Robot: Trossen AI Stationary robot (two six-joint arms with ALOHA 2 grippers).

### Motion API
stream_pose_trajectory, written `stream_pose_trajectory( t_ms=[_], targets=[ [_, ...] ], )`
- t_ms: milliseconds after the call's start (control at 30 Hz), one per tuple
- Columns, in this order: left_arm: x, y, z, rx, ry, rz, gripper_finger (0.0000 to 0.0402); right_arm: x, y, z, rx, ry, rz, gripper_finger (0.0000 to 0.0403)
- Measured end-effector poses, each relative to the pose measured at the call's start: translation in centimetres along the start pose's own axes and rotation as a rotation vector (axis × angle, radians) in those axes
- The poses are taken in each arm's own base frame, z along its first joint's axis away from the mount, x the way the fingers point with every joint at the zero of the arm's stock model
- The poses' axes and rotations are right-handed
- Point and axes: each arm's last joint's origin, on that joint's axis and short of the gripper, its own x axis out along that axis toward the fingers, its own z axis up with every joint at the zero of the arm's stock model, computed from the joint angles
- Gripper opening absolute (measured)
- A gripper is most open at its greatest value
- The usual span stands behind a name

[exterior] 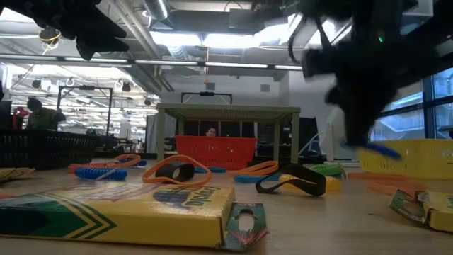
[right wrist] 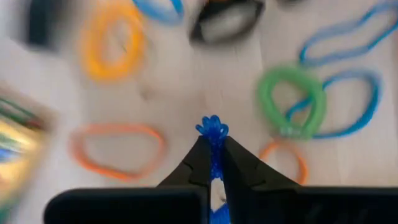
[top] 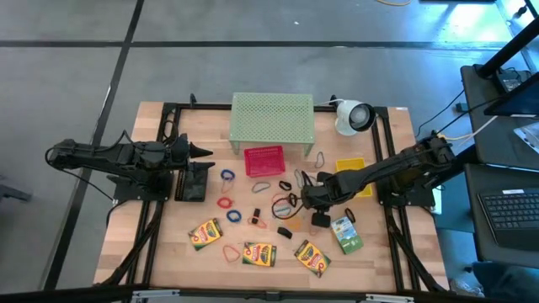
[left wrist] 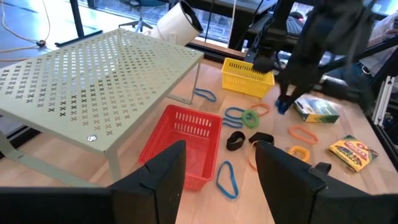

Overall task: Pick & Place Office Desk Supplies
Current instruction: Put the blue spring keychain into the yellow bin

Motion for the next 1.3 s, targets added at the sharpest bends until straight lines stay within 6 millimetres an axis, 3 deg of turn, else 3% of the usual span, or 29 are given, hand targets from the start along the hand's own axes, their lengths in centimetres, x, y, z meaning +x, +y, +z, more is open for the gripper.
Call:
stream_pose_trajectory(
  t_ms=[233, 367, 467, 800, 1067, 1300],
  targets=[
    [0.0, -0.3, 0.4, -0.065, -0.026, -0.056, 0.0191, -4.0, -1.2, 0.8, 0.307, -0.17, -0.003, 0.0015],
    [0.4, -0.5, 0.6, -0.083, -0.039, -0.091, 0.0191, -6.6, -2.9, -0.1, 0.459, -0.268, -0.049, 0.0015],
    [0.8, -0.7, 0.7, -0.084, -0.042, -0.096, 0.0191, -7.4, -4.5, -1.9, 0.546, -0.248, -0.09, 0.0015],
    [1.8, -1.1, 0.3, -0.096, 0.012, -0.108, 0.0191, -5.8, -8.8, -8.4, 0.773, -0.157, -0.144, 0.0015],
    [1.9, -1.1, 0.4, -0.106, 0.012, -0.108, 0.0191, -3.8, -10.8, -10.5, 0.854, -0.059, -0.181, 0.0015],
    [1.9, -1.1, 0.4, -0.107, 0.011, -0.107, 0.0191, -3.2, -11.2, -10.5, 0.847, -0.028, -0.195, 0.0015]
  ],
)
